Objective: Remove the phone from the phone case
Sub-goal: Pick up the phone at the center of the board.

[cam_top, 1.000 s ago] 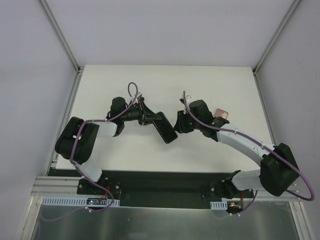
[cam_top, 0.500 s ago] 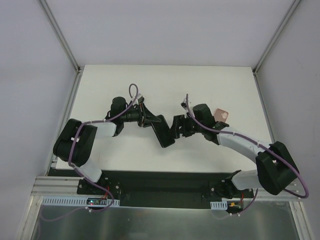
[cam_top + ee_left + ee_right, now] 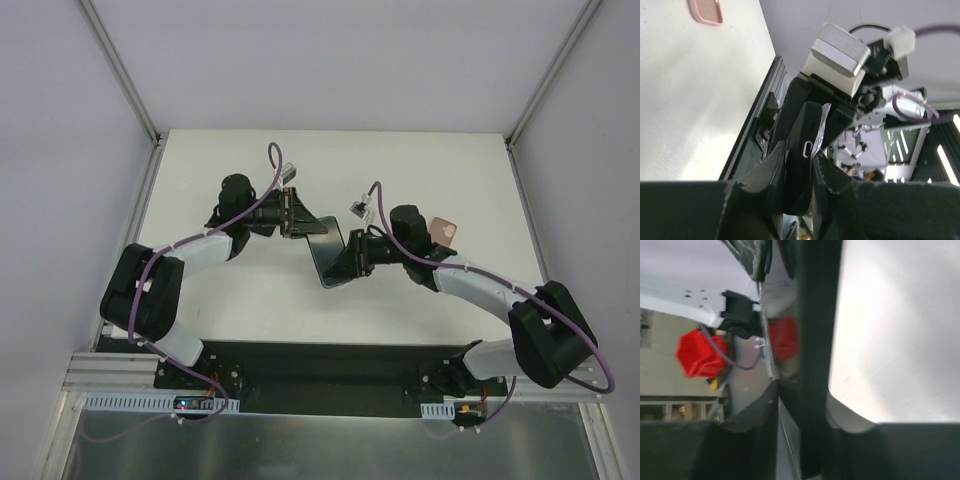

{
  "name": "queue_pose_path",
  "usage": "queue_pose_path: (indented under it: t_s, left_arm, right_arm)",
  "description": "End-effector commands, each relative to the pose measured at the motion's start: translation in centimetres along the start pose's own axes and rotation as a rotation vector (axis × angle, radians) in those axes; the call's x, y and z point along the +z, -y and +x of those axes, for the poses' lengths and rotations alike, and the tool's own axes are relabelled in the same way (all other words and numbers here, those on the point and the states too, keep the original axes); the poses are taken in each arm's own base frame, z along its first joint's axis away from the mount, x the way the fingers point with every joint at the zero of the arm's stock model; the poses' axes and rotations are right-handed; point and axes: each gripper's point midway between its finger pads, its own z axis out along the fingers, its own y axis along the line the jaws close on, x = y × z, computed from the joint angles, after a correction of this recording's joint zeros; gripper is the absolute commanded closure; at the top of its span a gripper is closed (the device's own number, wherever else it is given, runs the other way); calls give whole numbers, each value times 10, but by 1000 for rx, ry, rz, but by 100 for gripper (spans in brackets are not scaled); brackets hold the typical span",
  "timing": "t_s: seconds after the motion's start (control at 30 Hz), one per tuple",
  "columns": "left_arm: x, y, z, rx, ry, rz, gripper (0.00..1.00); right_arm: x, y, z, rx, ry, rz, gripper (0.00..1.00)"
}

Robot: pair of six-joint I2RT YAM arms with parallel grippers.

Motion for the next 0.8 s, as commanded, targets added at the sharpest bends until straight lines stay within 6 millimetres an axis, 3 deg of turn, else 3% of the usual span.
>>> queue_pose_path:
  t_s: [0.0,0.03,0.13,0.43,0.47,0.53,0.57,0.77]
  left_arm:
    - [-1,49,3,67,-65,91,100]
    - [-1,47,3,64,-66,90,100]
    - [-2,44,1,61,-64,84,100]
    - [-6,43,-3,131,-40,86,100]
    - [-7,40,-1,131,-32,86,86]
    - [-9,39,3,159,-19,99,73]
    - [-10,39,3,146,-10,102,56]
    - [-13,33,9,128,14,161,23]
  right_arm:
    - [-6,8,11,24,2,28,82]
    - [-7,6,9,26,11,29,91]
    - [-10,7,9,31,22,38,97]
    - [-12,9,6,79,84,63,99]
    - [-12,3,-1,70,109,39,99]
    - [-10,-6,-3,123,107,-12,99]
    - [-10,-14,-12,100,138,-54,99]
    - [-7,-27,-28,123,166,-111,99]
